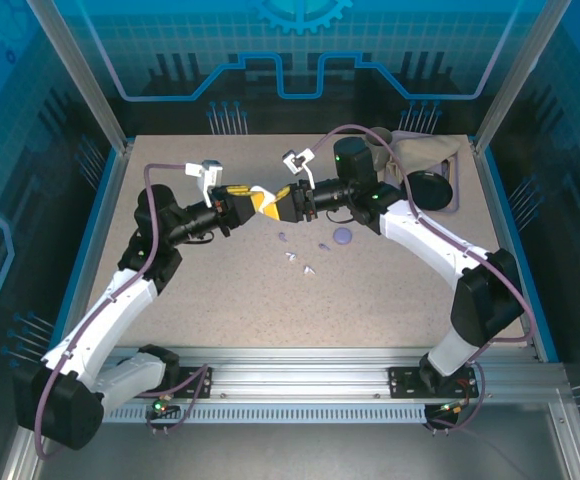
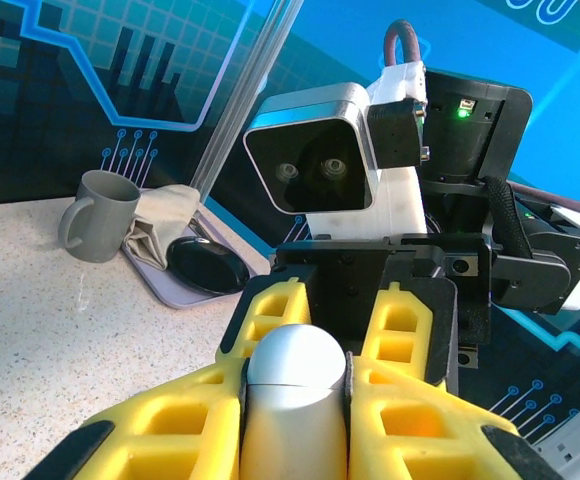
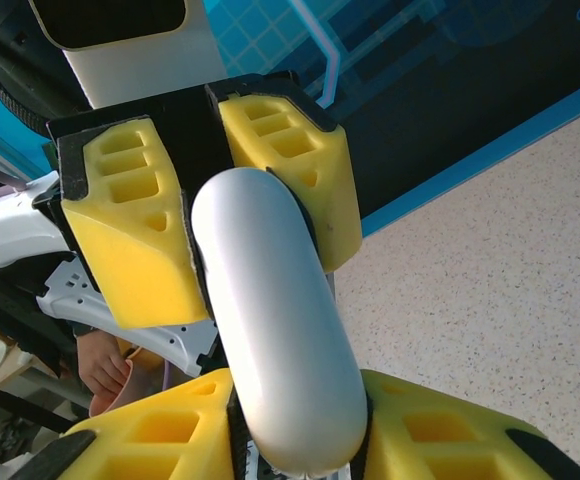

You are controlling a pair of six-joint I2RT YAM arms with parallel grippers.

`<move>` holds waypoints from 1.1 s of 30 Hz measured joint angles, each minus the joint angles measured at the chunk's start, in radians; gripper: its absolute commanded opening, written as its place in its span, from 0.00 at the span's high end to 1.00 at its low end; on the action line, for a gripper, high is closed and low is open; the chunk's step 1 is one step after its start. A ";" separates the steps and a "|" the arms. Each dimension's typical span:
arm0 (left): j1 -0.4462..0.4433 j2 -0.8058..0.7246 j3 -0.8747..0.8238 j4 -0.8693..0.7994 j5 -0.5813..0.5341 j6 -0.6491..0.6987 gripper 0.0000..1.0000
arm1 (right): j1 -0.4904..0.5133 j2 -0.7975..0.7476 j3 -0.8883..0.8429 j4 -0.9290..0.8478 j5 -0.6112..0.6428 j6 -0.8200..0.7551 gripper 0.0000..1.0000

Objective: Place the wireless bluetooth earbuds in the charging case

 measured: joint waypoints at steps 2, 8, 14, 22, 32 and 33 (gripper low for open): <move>0.000 0.000 -0.001 0.002 0.000 0.000 0.90 | 0.001 0.000 0.000 0.000 0.000 0.000 0.66; -0.002 0.000 -0.006 0.007 0.000 0.000 0.90 | 0.002 0.000 0.000 0.000 0.000 0.000 0.64; -0.008 0.000 -0.019 0.011 0.000 -0.001 0.90 | 0.002 -0.002 0.000 0.002 0.004 0.001 0.64; -0.008 -0.008 -0.021 0.013 0.003 -0.001 0.73 | 0.002 -0.008 0.001 -0.018 0.008 -0.024 0.83; -0.010 0.015 0.044 -0.174 -0.034 0.024 0.31 | 0.002 -0.020 0.091 -0.280 0.079 -0.199 0.86; -0.010 0.023 0.064 -0.204 -0.034 0.030 0.31 | 0.000 -0.022 0.100 -0.306 0.082 -0.217 0.86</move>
